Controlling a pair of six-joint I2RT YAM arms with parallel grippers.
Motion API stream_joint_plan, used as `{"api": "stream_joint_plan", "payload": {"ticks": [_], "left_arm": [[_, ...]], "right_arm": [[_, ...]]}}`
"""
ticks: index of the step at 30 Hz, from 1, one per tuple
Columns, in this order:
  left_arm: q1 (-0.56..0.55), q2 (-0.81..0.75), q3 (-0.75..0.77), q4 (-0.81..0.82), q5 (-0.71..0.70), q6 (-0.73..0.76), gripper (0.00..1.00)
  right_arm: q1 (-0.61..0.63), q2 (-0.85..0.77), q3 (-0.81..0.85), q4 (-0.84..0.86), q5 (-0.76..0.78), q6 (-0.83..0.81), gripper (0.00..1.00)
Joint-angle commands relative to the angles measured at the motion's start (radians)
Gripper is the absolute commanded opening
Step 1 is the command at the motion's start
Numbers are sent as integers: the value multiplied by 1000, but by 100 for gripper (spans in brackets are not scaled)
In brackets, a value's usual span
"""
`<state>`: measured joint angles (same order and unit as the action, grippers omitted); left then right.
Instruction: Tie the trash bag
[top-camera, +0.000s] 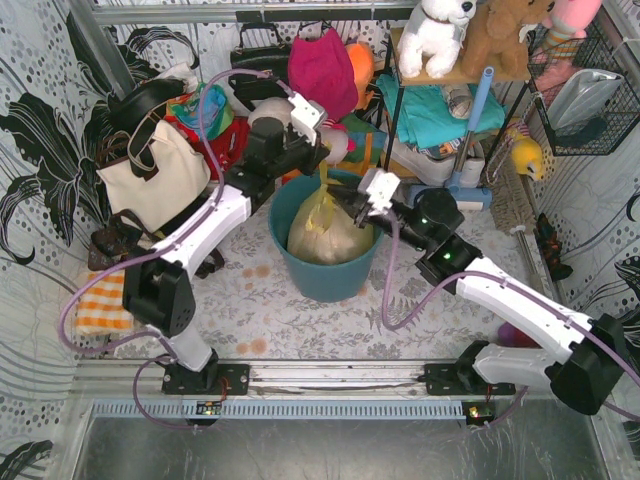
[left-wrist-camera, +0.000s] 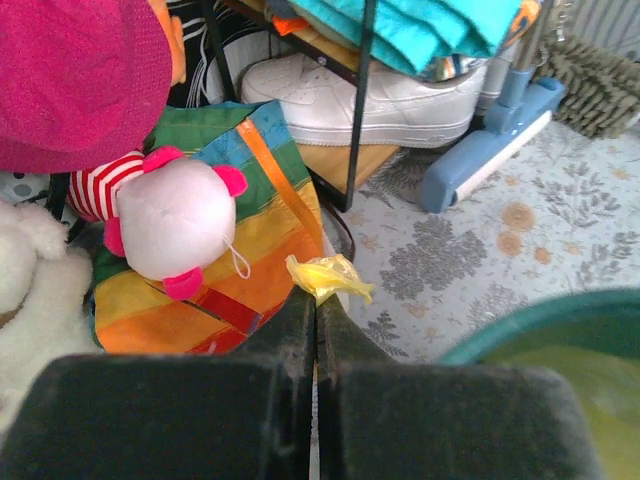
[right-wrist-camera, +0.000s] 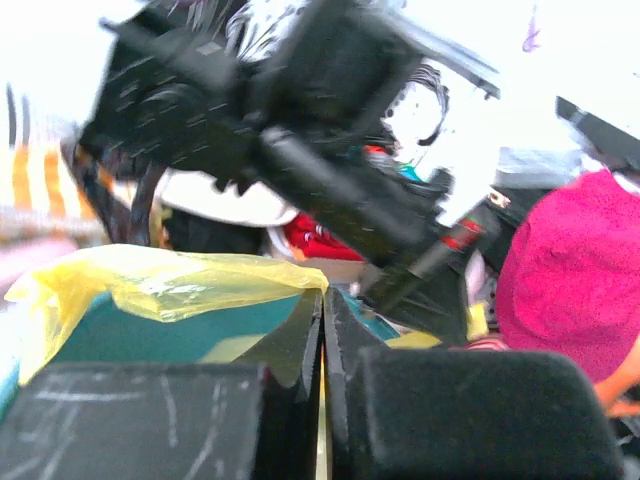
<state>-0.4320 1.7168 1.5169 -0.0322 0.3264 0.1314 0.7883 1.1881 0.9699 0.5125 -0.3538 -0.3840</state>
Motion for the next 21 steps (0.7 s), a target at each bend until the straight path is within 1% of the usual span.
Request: {"api": "stream_joint_plan", "payload": {"ticks": [1, 4, 6, 9, 12, 15, 17, 18, 19, 21], "left_arm": [[-4, -138, -122, 220, 73, -15, 0], [-3, -213, -202, 313, 77, -22, 0], [-4, -249, -226, 350, 70, -22, 0], [-3, -285, -224, 357, 58, -21, 0], [-4, -315, -230, 345, 60, -35, 0], [-5, -343, -284, 363, 86, -70, 0], [-5, -356, -316, 367, 152, -79, 0], [-5, -365, -336, 358, 245, -70, 0], [-5, -375, -348, 351, 306, -49, 0], [-5, -405, -404, 376, 457, -32, 0]], "right_arm": [[-3, -69, -23, 160, 279, 406, 0], [-3, -81, 29, 59, 351, 549, 0], [-3, -71, 99, -32, 349, 586, 0], [-3, -66, 163, -91, 309, 606, 0], [-3, -79, 163, -156, 321, 638, 0], [-3, -105, 115, -225, 325, 687, 0], [-3, -123, 84, -266, 307, 730, 0], [-3, -133, 72, -291, 303, 755, 0], [-3, -140, 64, -311, 306, 780, 0], [-3, -154, 61, -367, 331, 828, 0]]}}
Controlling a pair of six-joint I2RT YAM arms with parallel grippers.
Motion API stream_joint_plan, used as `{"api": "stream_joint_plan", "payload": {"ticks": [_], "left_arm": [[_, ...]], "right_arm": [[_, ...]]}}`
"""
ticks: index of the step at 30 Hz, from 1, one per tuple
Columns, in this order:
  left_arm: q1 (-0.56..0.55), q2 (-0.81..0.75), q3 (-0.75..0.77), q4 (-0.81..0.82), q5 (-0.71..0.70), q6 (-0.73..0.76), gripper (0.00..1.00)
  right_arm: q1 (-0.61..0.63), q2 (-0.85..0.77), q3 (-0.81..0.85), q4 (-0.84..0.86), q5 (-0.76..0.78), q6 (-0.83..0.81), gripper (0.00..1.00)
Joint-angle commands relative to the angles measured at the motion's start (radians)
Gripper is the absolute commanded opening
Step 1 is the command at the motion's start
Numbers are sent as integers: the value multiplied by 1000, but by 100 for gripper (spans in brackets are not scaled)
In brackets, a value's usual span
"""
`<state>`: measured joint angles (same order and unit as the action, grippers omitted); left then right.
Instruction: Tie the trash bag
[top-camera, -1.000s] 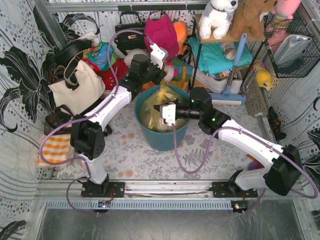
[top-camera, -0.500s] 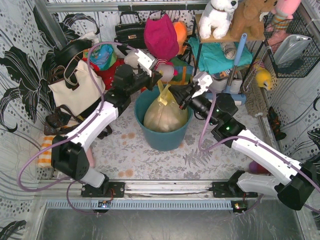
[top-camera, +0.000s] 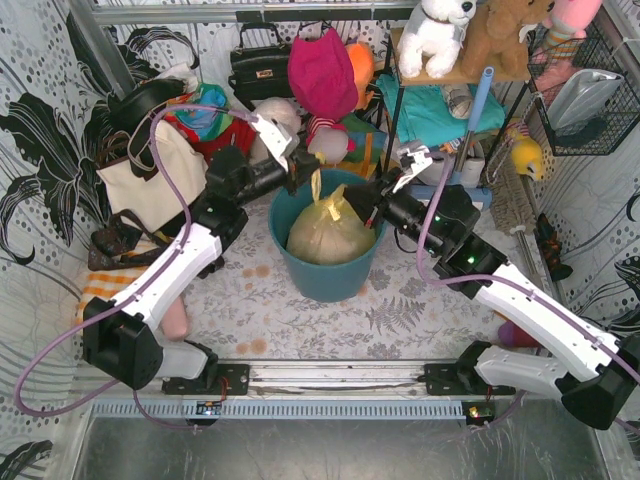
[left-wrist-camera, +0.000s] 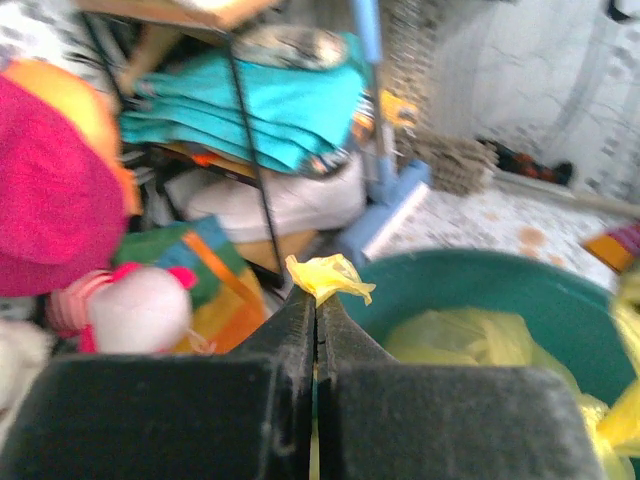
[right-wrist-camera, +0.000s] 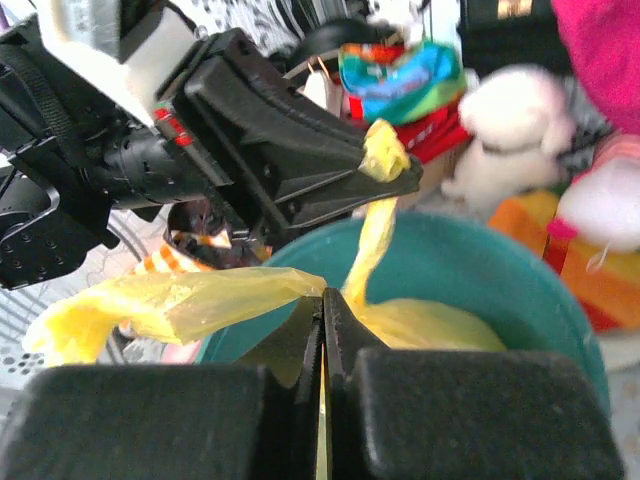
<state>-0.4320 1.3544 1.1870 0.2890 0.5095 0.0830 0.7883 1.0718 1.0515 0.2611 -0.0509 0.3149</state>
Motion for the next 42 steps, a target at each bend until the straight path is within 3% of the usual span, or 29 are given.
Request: {"api": "stream_joint_plan", "payload": {"ticks": [1, 5, 8, 15, 21, 29, 33, 36, 38, 39, 42], "left_arm": [[-6, -63, -109, 89, 319, 15, 0], [-7, -143, -237, 308, 417, -46, 0], [-7, -172, -236, 346, 430, -56, 0], [-7, -193, -67, 307, 191, -14, 0], [-6, -135, 122, 221, 203, -8, 0], [-6, -151, -52, 225, 156, -5, 0], [-7, -161, -115, 228, 120, -3, 0], [-6, -157, -122, 211, 120, 3, 0], [-7, -154, -119, 207, 124, 4, 0], [-6, -153, -120, 207, 124, 4, 0], [-6, -150, -118, 204, 126, 4, 0]], "right_arm": [[-3, -44, -21, -138, 43, 154, 0], [-3, -65, -41, -151, 92, 204, 0], [-3, -62, -31, -101, 103, 201, 0], [-3, 48, 169, 4, 92, 119, 0], [-3, 85, 275, 33, 64, 96, 0], [-3, 40, 111, 26, 121, 143, 0], [-3, 30, 145, -92, 95, 102, 0], [-3, 29, 185, -261, 74, 108, 25], [-3, 20, 196, -394, 59, 164, 50], [-3, 15, 200, -457, 43, 194, 58], [-3, -17, 215, -619, 13, 255, 64]]}}
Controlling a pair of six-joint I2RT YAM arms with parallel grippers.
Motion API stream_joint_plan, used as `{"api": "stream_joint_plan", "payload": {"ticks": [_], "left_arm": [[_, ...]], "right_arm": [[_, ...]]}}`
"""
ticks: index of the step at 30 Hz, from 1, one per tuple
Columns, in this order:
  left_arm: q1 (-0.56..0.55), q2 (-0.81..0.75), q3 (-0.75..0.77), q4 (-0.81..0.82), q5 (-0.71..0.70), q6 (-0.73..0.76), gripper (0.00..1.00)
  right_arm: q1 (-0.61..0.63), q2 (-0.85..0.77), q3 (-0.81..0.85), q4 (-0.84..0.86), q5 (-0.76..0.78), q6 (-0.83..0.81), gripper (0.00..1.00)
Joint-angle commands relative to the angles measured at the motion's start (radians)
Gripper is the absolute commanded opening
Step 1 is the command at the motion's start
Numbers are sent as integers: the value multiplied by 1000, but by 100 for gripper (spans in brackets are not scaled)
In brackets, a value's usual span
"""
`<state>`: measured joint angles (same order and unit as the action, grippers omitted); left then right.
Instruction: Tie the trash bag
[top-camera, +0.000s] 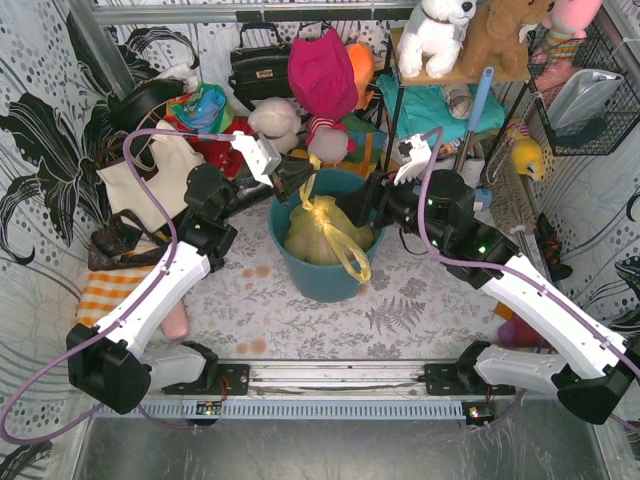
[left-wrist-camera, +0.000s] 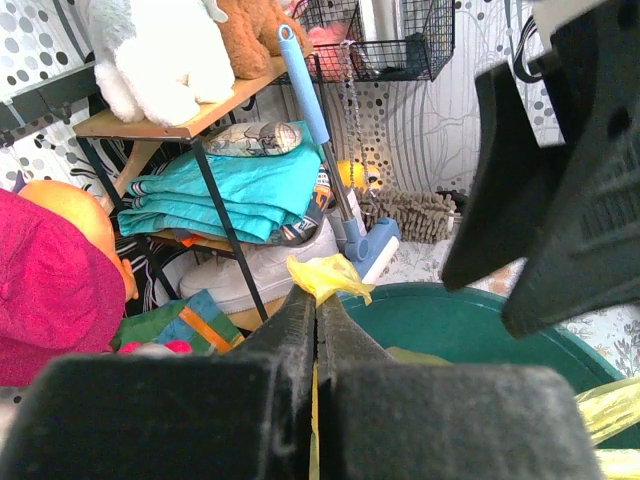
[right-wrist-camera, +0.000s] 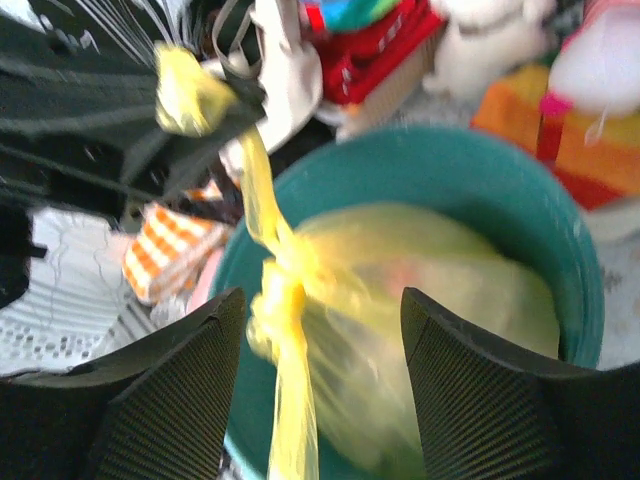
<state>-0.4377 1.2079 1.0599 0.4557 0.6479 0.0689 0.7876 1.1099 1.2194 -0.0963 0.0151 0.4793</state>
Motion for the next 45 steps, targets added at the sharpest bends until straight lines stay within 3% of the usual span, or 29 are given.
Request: {"api": "stream_joint_plan", "payload": {"ticks": [1, 11, 16, 26, 30, 34, 39, 45], "left_arm": [[-1, -4, 9, 37, -9, 19, 0], [-1, 12, 17, 40, -3, 16, 0], [-1, 17, 19, 41, -3, 17, 0], [-1, 25, 27, 45, -17, 26, 0], [0, 30, 41, 27, -22, 42, 0], [-1, 35, 59, 25, -67, 65, 0], [11, 55, 158, -11, -277, 130, 0], [20, 136, 236, -80, -212, 138, 0]], "right_arm": [[-2, -68, 48, -295, -63, 105, 65], [-2, -47, 96, -492, -249, 61, 65], [-2, -29, 61, -459, -307, 40, 59], [-2, 21, 72, -396, -390, 1, 29], [-2, 31, 72, -398, -423, 2, 0], [-2, 7, 103, -352, -424, 15, 0], [-2, -25, 224, -263, -388, 23, 0], [-2, -76, 158, -229, -380, 40, 0]]}}
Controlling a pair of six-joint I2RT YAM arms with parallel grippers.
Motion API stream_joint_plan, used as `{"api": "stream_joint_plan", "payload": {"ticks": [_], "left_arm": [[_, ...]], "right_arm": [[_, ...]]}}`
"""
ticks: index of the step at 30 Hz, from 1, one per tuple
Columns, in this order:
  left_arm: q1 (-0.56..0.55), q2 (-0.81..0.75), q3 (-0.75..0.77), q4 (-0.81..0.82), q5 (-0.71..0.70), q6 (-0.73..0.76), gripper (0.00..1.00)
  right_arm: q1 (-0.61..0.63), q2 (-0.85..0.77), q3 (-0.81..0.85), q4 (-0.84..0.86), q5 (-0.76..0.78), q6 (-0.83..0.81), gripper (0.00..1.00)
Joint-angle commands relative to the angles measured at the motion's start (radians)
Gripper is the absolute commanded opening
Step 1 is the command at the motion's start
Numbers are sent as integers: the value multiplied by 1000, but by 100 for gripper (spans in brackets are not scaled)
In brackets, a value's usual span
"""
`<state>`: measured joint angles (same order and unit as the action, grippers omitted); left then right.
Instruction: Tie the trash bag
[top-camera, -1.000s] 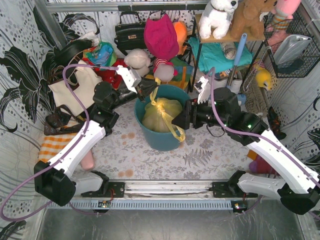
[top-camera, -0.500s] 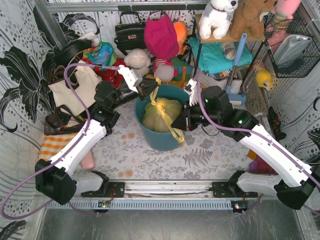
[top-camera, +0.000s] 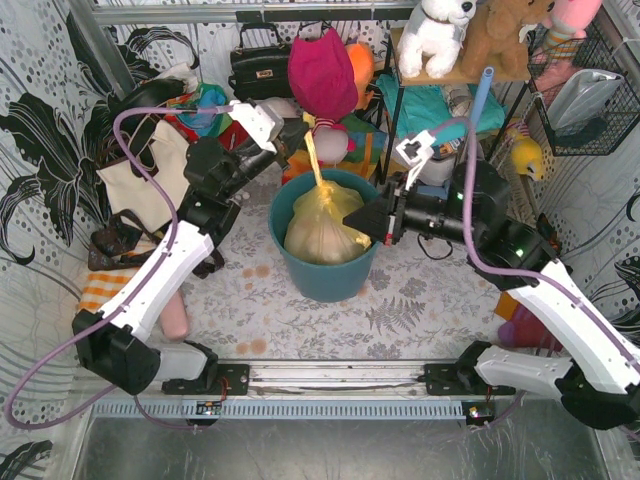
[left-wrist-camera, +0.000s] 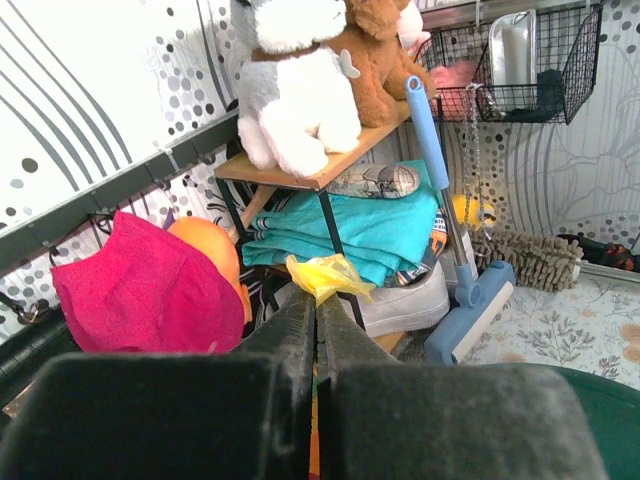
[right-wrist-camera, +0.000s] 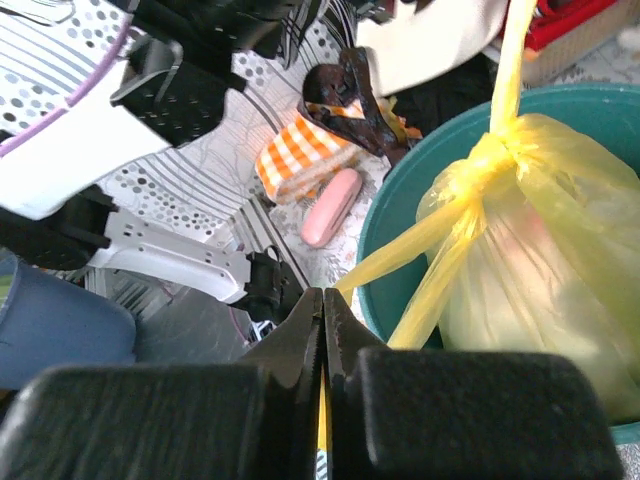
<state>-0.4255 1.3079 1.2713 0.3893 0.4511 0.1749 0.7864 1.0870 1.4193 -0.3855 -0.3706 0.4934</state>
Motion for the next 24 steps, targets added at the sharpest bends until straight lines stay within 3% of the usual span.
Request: {"api": "stream_joint_plan", "payload": {"ticks": [1, 7, 15, 16, 18, 19, 21, 24], "left_arm": [[7, 39, 0, -1, -19, 23, 0], [13, 78, -131, 33, -70, 10, 0], [33, 130, -106, 31, -77, -13, 0], [34, 131, -96, 25, -74, -14, 5], [33, 118, -88, 33, -71, -24, 38], [35, 107, -90, 48, -73, -34, 49], [38, 78, -87, 65, -78, -56, 62], [52, 40, -69, 58, -87, -80, 69]], "right_arm": [[-1, -71, -76, 62, 11, 34, 0], [-1, -182, -280, 122, 25, 124, 0], [-1, -179, -261, 101, 16, 115, 0], [-1, -175, -254, 96, 20, 109, 0], [-1, -169, -231, 83, 28, 99, 0], [-1, -163, -210, 71, 38, 89, 11], [-1, -153, -161, 42, 79, 53, 48], [-1, -141, -78, -12, 215, -12, 62]]}}
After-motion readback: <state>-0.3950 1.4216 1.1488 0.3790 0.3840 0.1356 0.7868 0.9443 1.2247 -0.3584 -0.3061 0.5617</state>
